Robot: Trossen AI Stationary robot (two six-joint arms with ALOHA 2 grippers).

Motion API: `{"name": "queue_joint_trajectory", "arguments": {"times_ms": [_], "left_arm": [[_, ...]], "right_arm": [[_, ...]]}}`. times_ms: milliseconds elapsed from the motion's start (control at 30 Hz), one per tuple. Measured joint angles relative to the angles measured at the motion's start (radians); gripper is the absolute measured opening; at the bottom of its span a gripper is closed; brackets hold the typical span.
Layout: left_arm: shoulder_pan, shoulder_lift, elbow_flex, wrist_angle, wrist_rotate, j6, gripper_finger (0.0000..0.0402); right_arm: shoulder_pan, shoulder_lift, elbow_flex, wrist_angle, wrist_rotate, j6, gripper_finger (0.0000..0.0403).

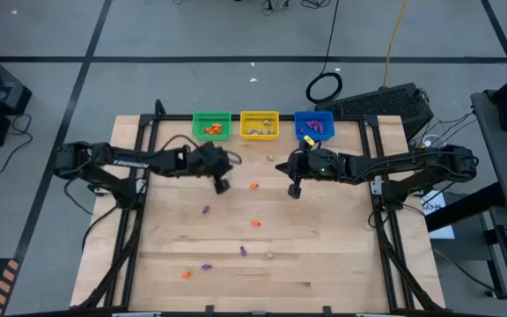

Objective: Sort Halloween decoration
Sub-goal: Put the white skull toy into the yellow bin

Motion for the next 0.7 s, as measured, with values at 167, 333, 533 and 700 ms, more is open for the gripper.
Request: {"name": "queue_joint_trajectory", "arguments": {"times_ms": [167,333,533,700], "left_arm": [[0.123,0.000,0.068,-0.001,0.019,0.054,0.0000],[0.237,0.000,0.132,-0.020,0.170,0.078,0.0001],[0.258,0.000,0.145,-0.091,0.251,0.129,0.0000],[0.200,0.000,0.144,-0.194,0.252,0.166,0.0001]], "right_arm": [[0.000,0.000,0.000,0.006,0.000,0.001,0.0004],[0.000,0.000,0.000,0.006,-0.001,0.001,0.0004],[0.000,0.000,0.000,-0.003,-0.001,0.001,0.0004],[0.001,0.000,0.000,-0.003,-0.005,0.002,0.0004]]}}
